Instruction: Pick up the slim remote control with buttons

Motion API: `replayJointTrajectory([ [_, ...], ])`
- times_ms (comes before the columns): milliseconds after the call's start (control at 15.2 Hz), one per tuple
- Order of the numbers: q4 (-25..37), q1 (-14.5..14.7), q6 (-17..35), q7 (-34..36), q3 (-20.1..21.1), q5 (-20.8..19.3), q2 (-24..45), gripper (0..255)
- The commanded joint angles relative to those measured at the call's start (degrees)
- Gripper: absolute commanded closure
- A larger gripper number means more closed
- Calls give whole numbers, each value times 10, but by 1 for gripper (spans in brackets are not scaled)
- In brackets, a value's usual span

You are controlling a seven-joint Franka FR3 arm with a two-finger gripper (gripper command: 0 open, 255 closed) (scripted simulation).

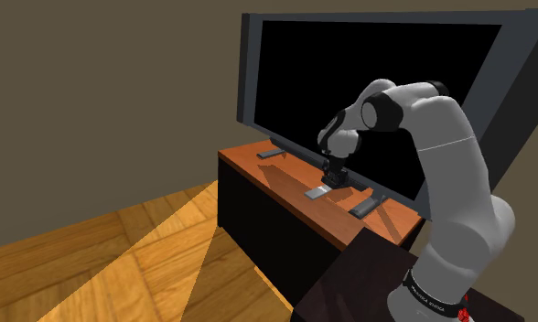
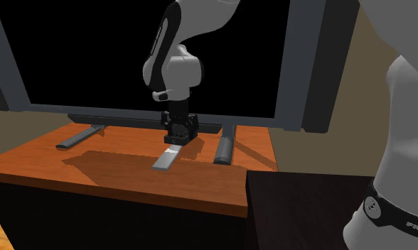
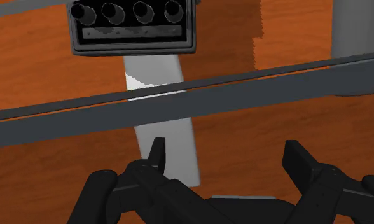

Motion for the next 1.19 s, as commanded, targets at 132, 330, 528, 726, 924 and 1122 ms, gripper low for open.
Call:
replayJointTrajectory([
  [132, 116, -42, -17, -45, 40, 7, 94, 0],
  [330, 170, -59, -24, -60, 55, 6, 137, 0],
  [528, 179, -63, -13, -62, 61, 12, 155, 0],
  [726, 188, -67, -4, -65, 66, 18, 174, 0],
  [924, 190, -68, -4, -64, 66, 17, 176, 255],
  [1122, 187, -67, -2, -64, 67, 18, 175, 255],
])
